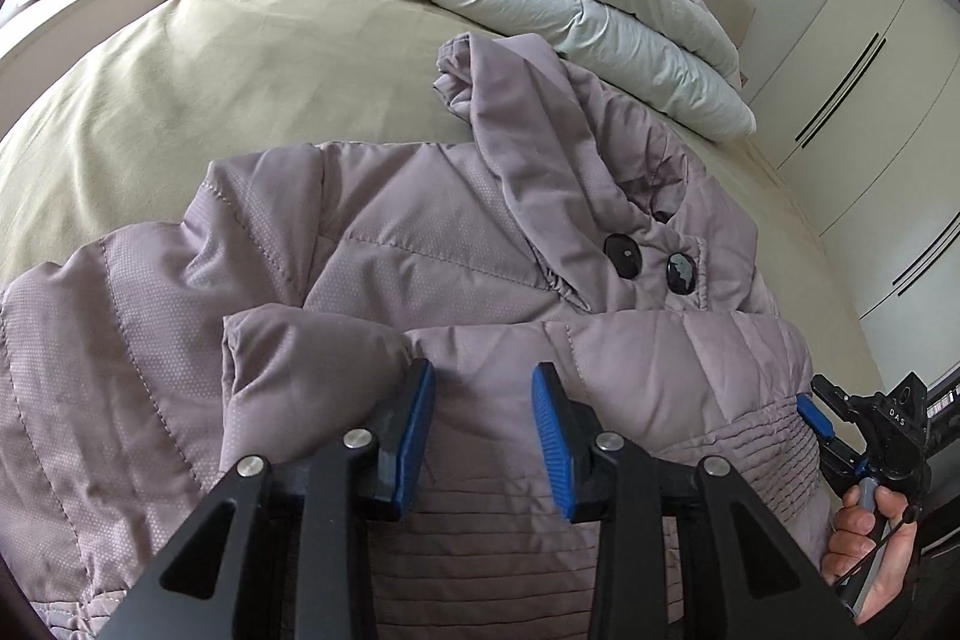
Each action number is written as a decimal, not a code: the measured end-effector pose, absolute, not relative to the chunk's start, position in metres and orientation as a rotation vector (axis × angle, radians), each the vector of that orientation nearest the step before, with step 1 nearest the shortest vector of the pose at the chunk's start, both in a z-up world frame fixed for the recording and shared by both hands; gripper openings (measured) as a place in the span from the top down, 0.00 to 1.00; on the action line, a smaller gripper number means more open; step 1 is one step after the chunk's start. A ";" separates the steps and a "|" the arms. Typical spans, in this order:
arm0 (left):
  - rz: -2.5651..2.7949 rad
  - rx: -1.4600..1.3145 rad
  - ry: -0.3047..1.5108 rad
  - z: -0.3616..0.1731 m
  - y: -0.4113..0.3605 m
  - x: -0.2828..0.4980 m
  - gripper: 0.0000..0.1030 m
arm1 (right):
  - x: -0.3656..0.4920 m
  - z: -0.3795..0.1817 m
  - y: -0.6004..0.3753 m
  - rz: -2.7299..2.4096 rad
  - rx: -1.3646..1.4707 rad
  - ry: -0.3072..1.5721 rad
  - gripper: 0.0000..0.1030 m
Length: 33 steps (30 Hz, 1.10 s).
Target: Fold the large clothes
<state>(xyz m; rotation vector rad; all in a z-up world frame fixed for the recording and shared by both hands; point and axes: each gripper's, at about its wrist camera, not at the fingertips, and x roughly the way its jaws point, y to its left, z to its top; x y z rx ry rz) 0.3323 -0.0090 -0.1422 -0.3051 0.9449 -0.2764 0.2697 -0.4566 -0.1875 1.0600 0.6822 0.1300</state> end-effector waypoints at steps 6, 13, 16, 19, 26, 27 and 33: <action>-0.281 -0.312 0.928 -0.143 -0.009 0.333 0.64 | 0.255 -0.170 -0.462 0.134 0.988 0.611 0.72; -0.294 -0.289 0.879 -0.151 -0.012 0.331 0.64 | 0.285 -0.185 -0.471 0.098 0.978 0.706 0.72; -0.301 -0.285 0.872 -0.149 -0.012 0.328 0.63 | 0.281 -0.194 -0.471 0.120 0.966 0.652 0.72; -0.319 -0.351 0.868 -0.137 -0.002 0.318 0.53 | 0.266 -0.174 -0.463 0.054 0.891 0.658 0.68; -0.306 -0.554 0.676 -0.078 0.067 0.216 0.05 | 0.194 -0.094 -0.415 0.104 0.678 0.531 0.29; -0.290 -0.596 0.667 -0.075 0.084 0.199 0.05 | 0.185 -0.087 -0.405 0.125 0.661 0.533 0.29; -0.082 -0.988 0.559 -0.102 0.219 0.086 0.03 | 0.135 -0.066 -0.341 0.282 0.636 0.559 0.29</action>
